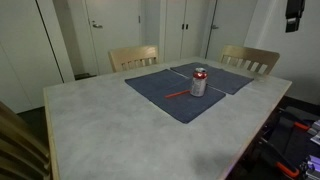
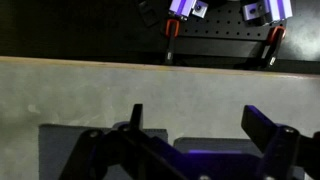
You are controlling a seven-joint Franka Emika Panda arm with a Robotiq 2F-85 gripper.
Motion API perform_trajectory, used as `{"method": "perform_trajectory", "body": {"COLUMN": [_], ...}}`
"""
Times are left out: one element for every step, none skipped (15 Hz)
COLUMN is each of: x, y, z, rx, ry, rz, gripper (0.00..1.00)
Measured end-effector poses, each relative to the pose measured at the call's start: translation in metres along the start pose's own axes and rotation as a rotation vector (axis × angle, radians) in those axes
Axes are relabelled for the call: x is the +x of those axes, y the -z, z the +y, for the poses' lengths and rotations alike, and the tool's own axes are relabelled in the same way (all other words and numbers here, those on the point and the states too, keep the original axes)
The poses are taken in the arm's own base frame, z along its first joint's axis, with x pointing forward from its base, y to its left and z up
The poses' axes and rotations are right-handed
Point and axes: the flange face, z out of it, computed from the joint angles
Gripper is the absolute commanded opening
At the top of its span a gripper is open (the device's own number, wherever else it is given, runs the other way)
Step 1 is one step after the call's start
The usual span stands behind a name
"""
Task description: Put the straw inside the can
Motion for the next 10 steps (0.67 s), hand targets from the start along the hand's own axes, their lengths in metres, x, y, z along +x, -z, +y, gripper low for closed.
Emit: {"method": "perform_trajectory", "body": {"x": [0.000, 0.000, 0.000, 0.000, 0.000, 0.000, 0.001, 0.004, 0.009, 0.017], "y": [0.000, 0.000, 0.000, 0.000, 0.000, 0.000, 0.001, 0.003, 0.005, 0.008], "z": [0.000, 0.000, 0.000, 0.000, 0.000, 0.000, 0.000, -0.002, -0.004, -0.008], "rx": [0.000, 0.000, 0.000, 0.000, 0.000, 0.000, -0.002, -0.006, -0.013, -0.022], "ry": [0.000, 0.000, 0.000, 0.000, 0.000, 0.000, 0.003, 0.013, 0.033, 0.058], "rz": [0.000, 0.000, 0.000, 0.000, 0.000, 0.000, 0.004, 0.011, 0.019, 0.028], "gripper": [1.00, 1.00, 1.00, 1.00, 1.00, 1.00, 1.00, 1.00, 1.00, 1.00]}}
